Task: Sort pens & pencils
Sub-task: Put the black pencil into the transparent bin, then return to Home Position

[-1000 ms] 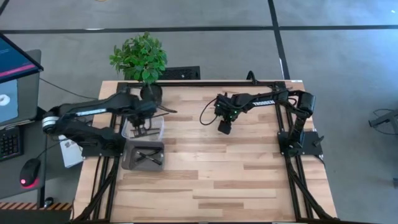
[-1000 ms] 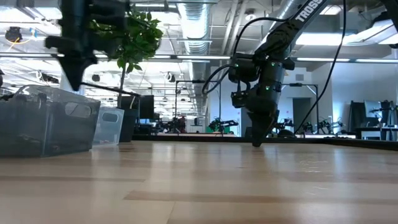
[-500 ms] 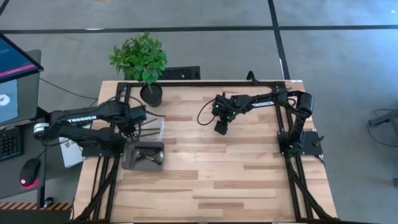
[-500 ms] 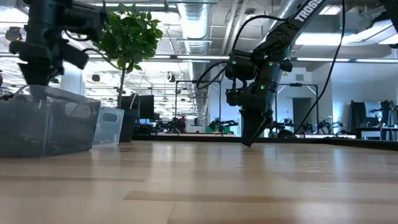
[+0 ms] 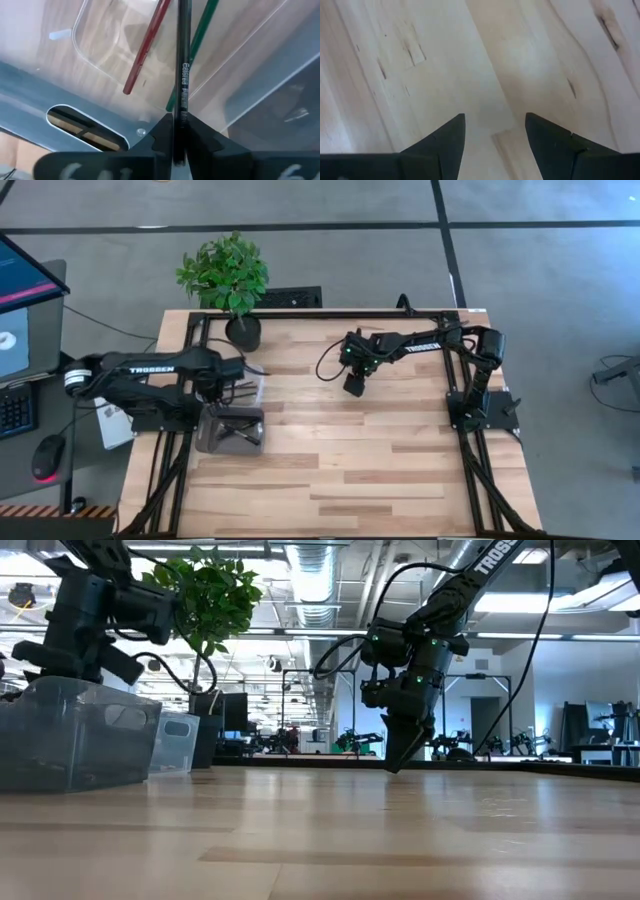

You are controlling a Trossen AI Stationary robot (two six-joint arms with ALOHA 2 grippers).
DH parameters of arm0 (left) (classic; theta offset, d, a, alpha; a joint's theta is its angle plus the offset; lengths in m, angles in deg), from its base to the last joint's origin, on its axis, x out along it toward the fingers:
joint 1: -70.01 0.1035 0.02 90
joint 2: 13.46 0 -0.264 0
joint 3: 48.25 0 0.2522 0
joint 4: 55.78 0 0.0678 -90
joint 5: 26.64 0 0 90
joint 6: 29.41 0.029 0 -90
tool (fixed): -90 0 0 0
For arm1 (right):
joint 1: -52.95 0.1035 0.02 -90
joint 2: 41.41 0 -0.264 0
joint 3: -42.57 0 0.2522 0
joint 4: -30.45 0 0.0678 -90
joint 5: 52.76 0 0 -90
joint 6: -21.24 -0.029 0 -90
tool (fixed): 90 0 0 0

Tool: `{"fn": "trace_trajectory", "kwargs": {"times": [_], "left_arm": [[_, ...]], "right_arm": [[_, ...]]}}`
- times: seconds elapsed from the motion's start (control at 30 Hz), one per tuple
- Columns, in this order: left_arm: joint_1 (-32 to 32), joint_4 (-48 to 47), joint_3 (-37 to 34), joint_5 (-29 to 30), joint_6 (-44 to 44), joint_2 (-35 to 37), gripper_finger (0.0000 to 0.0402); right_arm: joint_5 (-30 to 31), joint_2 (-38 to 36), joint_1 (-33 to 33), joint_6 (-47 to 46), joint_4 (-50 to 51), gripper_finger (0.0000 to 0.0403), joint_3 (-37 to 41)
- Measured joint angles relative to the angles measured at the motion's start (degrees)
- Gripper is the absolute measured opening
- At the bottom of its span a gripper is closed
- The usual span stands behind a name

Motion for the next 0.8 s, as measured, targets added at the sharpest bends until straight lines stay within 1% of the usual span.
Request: {"fn": "trace_trajectory", "kwargs": {"times": [0.17,0.3,0.37,0.47,0.57,0.67,0.77,0.8], "left_arm": [[0.0,-0.1,0.0,0.8,-0.6,-2.6,0.0052],[0.0,-0.1,0.1,0.8,-0.5,-3.3,0.0054],[0.0,-0.2,0.8,1.7,-0.3,-2.8,0.0055],[-0.4,0.2,2.7,4.6,-0.4,0.3,0.0055],[-0.4,2.5,4.7,9.5,-1.8,5.3,0.0056],[-0.4,6.9,6.1,13.3,-2.8,10.8,0.0056],[-0.3,15.1,7.1,17.0,-2.5,15.5,0.0056],[-0.3,18.9,6.8,19.5,-2.2,16.5,0.0056]], "right_arm": [[0.1,0.0,0.0,0.2,-0.1,0.0230,0.0],[0.2,-0.1,0.0,1.7,-0.3,0.0230,0.0],[0.2,-0.1,0.0,2.9,-2.0,0.0230,0.0],[0.3,-2.3,-0.1,5.0,-4.7,0.0230,0.0],[0.4,-5.5,-0.5,7.2,-6.5,0.0230,-0.1],[0.5,-10.2,-1.3,10.6,-7.3,0.0230,-0.1],[0.3,-14.9,-3.2,15.1,-7.9,0.0230,-0.1],[0.2,-16.2,-4.0,16.8,-8.8,0.0230,-0.1]]}}
